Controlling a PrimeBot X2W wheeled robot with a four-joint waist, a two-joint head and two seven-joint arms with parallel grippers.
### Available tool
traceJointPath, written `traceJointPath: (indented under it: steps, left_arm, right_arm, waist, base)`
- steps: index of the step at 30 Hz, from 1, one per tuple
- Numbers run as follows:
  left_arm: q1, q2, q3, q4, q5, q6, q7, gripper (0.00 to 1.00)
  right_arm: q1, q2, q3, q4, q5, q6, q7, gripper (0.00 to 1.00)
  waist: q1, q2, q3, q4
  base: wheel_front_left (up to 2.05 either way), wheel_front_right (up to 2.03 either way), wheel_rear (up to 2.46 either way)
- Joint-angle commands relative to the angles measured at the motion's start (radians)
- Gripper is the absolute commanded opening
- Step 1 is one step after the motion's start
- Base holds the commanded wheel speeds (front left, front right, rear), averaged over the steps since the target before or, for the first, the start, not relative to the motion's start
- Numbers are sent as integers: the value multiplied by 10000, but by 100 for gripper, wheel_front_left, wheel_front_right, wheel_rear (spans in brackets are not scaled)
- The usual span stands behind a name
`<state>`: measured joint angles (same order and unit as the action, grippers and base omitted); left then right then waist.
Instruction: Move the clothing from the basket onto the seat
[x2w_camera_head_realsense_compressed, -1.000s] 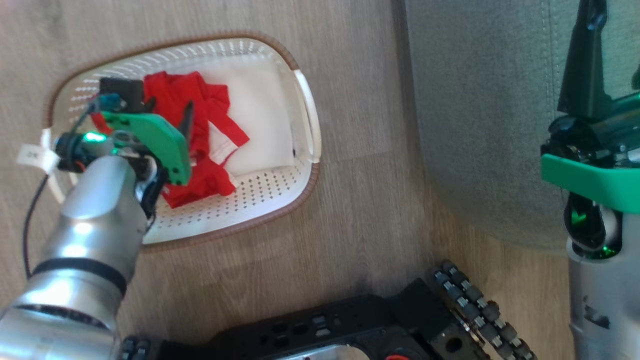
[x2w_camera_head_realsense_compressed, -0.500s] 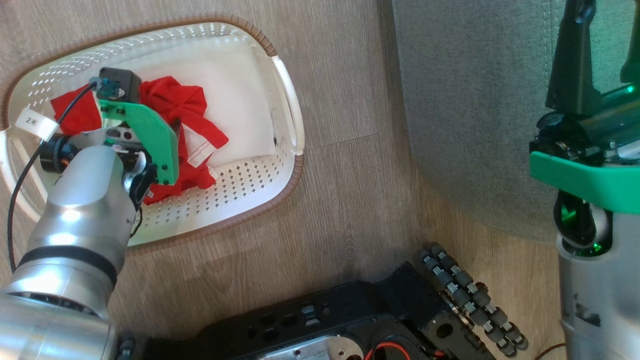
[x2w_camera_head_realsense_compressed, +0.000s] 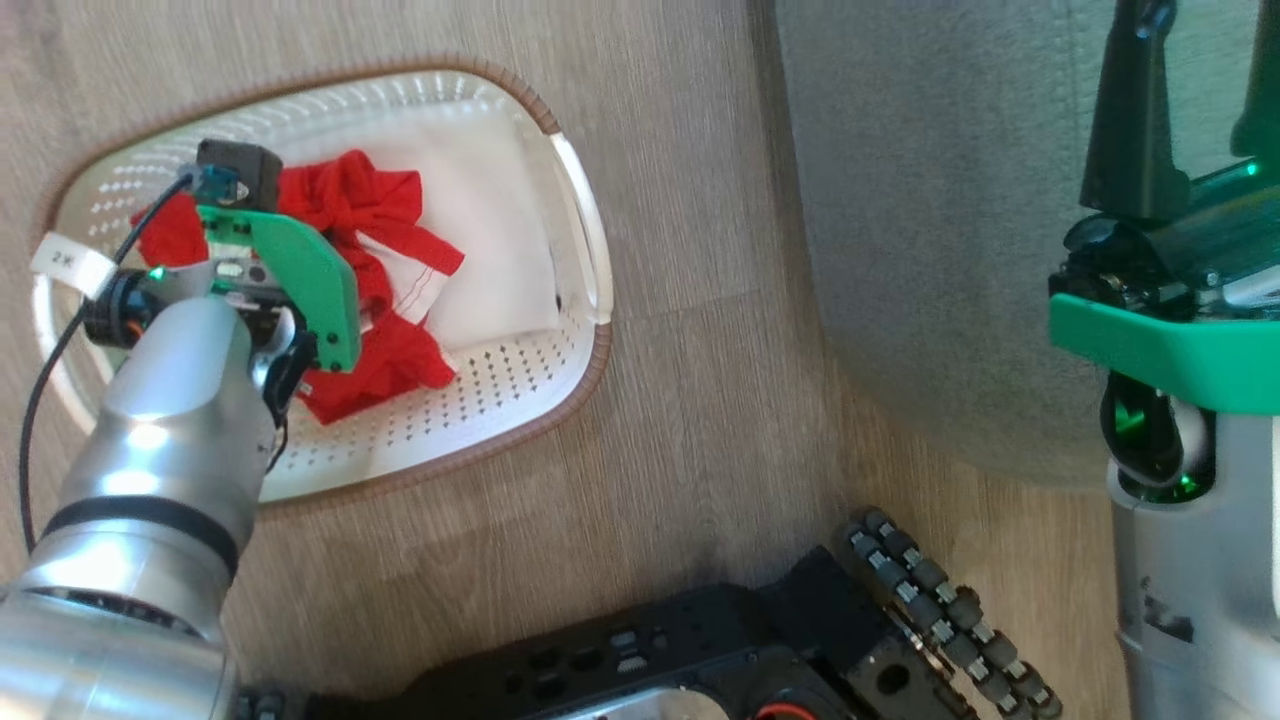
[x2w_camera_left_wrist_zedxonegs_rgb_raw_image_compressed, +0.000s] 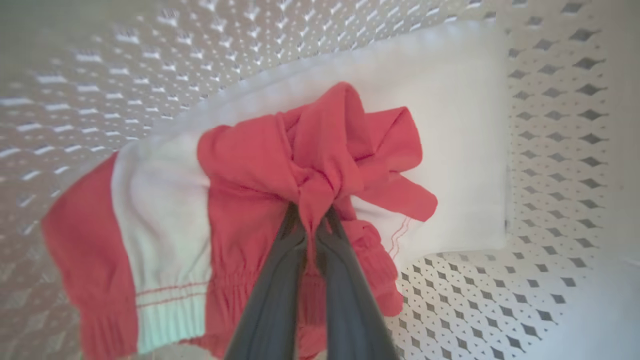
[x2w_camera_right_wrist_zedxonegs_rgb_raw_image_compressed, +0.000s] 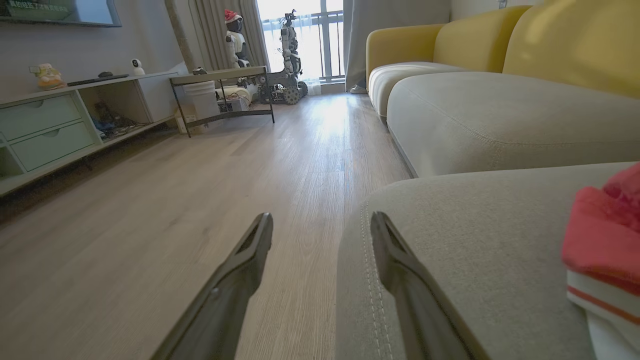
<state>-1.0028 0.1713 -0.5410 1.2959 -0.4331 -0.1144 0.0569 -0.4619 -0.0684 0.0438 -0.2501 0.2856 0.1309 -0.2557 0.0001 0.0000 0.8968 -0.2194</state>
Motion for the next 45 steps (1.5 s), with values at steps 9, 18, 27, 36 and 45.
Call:
traceJointPath:
  steps: [9, 18, 27, 36, 45]
  left_arm:
    - [852, -248, 145, -101, -549, -140, -1121, 0]
    - [1915, -522, -582, -1019, -1106, -160, -2212, 0]
    - [2716, -300, -1239, -2503, -1746, -162, -2976, 0]
    - [3160, 266, -1263, -4497, -1655, -137, -3165, 0]
    - [3505, 773, -1129, -6802, -1674, 309, -2897, 0]
  right_arm:
    - [431, -52, 329, 217, 29, -2, -60, 100]
    - [988, -351, 397, 956, 176, -2, -61, 100]
    - [1903, -615, 457, 1570, 378, -2, -61, 100]
    - [2851, -779, 798, 2001, 645, -2, -61, 100]
    - [3457, -862, 1274, 2322, 820, -2, -48, 100]
  waist:
    - [-1, 0, -1917, 275]
    - [-1, 0, -4114, 709]
    - [-1, 0, -6229, 1212]
    - [-1, 0, -7811, 1543]
    - [-1, 0, -8594, 1569]
  base:
    - [0, 0, 0]
    - [0, 0, 0]
    - [0, 0, 0]
    - [0, 0, 0]
    - [0, 0, 0]
